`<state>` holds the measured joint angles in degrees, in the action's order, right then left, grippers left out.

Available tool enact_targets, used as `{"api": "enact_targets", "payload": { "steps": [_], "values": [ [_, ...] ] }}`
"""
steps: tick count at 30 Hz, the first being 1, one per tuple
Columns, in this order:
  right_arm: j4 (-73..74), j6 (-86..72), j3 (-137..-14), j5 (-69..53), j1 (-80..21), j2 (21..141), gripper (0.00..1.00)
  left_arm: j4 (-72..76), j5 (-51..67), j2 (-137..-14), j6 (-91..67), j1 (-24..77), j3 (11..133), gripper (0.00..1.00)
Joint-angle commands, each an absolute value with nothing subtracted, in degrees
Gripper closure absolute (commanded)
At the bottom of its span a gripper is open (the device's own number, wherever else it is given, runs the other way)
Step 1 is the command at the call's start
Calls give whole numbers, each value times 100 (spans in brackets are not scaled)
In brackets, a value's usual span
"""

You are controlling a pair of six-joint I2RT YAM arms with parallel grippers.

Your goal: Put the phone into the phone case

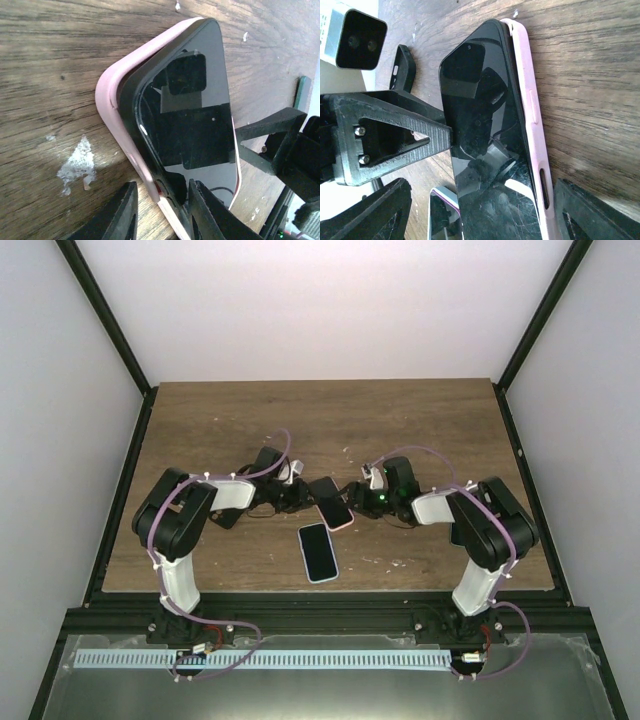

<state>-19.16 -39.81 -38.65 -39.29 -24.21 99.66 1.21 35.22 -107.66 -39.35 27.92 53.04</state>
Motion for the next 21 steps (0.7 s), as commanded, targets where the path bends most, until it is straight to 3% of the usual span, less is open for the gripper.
{"api": "enact_targets", "payload": {
  "steps": [1,21],
  "values": [
    [-2528,-4511,-3870,-4331,-2552,10069,22,115,3487,-10880,-3914,2831,5221,72],
    [-3137,-4827,-4020,-5303,-2584,10373,22,150,3661,-10819,-3905,2830,5159,84]
  ]
}}
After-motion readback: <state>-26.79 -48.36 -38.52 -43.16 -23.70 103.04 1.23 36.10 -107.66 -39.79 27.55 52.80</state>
